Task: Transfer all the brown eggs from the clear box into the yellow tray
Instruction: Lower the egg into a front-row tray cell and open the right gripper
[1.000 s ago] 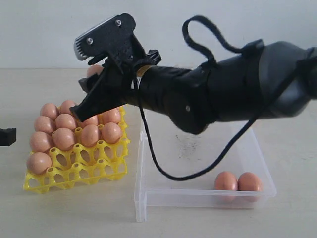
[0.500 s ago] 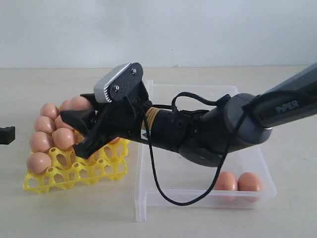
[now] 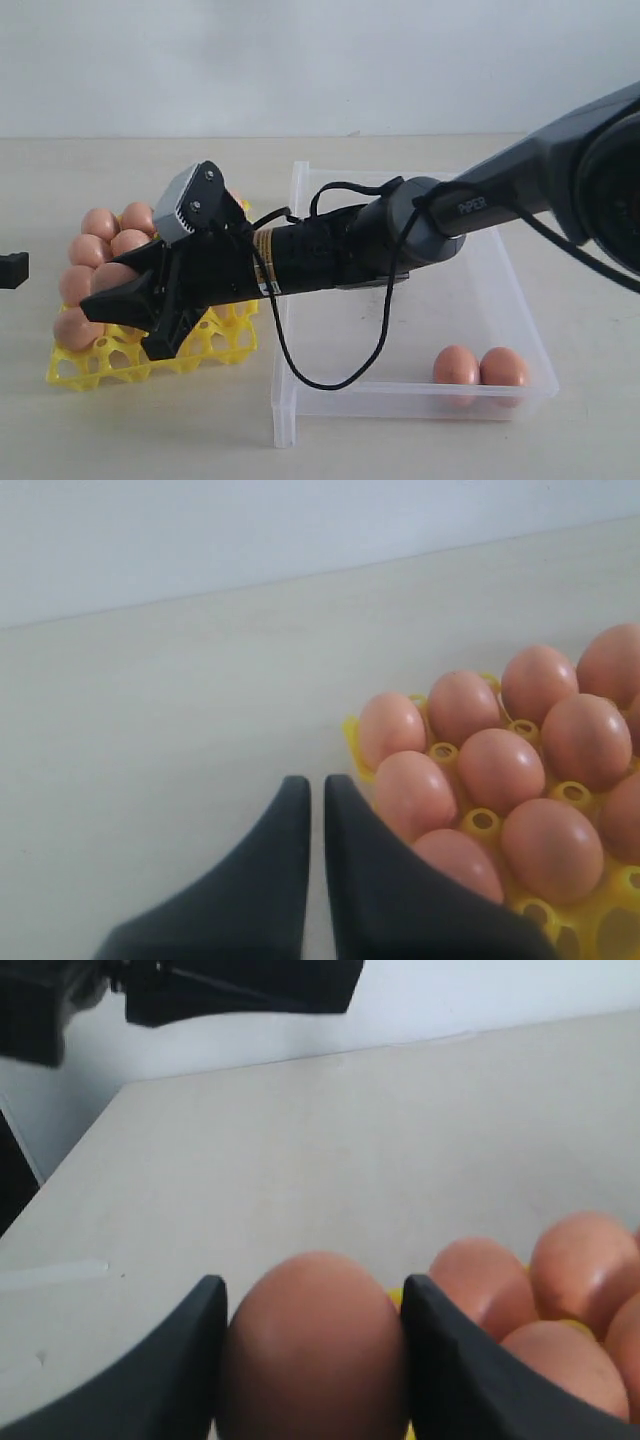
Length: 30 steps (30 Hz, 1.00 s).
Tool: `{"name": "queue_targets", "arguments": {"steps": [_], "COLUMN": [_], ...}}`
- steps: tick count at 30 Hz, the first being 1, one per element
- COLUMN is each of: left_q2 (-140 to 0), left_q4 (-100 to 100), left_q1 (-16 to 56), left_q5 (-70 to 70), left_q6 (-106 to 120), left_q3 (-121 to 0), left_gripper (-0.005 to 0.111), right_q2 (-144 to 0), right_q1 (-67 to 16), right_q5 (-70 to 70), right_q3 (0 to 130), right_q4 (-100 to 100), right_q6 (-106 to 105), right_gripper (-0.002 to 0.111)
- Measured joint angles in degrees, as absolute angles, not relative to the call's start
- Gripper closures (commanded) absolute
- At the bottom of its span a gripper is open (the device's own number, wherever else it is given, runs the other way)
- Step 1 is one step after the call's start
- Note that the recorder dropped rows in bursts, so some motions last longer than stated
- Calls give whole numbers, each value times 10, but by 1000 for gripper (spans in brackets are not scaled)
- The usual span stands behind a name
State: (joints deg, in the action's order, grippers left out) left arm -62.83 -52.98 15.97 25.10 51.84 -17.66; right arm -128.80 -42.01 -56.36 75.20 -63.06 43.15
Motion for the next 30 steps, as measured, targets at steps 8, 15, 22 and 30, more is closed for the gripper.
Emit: {"name": "queue_targets", "arguments": {"steps": [8, 15, 22, 30], "left_q2": [-628, -628, -628, -628], "left_q4": [-530, -530, -530, -530], "left_q1": [160, 160, 160, 160], "left_q5": [261, 261, 261, 261], "left_q6": [518, 518, 518, 518], "left_q3": [-177, -177, -177, -177], "left_gripper": [103, 103, 103, 103], "right_q2": [-1315, -1316, -1317, -1331], "right_q1": [-420, -421, -444, -447], "right_q5": [-564, -542, -480, -461], "right_q3": [759, 771, 801, 815], "right_q4": [-620, -607, -625, -633], "right_q6": [435, 435, 441, 449], "right_gripper": [108, 108, 108, 108]}}
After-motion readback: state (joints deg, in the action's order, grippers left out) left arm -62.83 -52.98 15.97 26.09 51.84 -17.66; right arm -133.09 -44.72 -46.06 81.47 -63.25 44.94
